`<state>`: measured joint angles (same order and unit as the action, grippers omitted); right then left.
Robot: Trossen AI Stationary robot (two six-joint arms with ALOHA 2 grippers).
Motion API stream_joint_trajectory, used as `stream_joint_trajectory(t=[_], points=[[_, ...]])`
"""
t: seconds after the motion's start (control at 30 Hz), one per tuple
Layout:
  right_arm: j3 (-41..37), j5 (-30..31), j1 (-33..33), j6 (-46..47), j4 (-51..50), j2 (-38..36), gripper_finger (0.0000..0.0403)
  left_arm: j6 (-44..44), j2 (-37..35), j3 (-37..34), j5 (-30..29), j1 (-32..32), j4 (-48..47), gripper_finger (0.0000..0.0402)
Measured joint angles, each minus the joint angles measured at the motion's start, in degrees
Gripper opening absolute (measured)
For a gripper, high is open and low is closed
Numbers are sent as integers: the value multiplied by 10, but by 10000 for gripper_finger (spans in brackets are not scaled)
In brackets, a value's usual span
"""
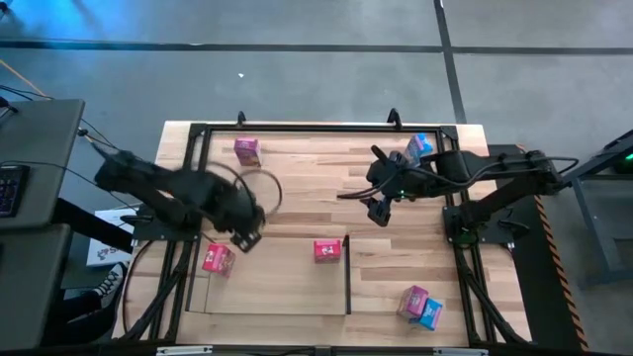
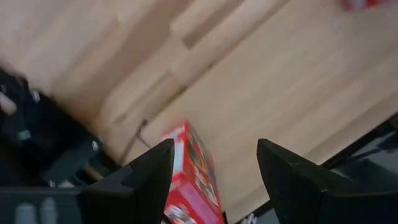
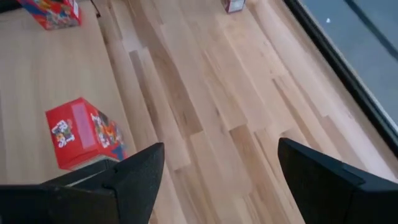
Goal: Stack cereal on shelf
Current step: Adjust the red cereal boxes on the shelf to be aligned together
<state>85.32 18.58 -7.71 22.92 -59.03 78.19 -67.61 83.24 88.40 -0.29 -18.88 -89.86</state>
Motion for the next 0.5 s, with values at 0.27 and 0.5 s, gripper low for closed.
stream_joint_trajectory(t=[0.27,0.5], points=[[0,5,7,-9,1,7,302,-173,32,0,26,-95,4,222],[0,10,10,-14,2,6,302,-304,35,-4,-11,-151,-2,222]])
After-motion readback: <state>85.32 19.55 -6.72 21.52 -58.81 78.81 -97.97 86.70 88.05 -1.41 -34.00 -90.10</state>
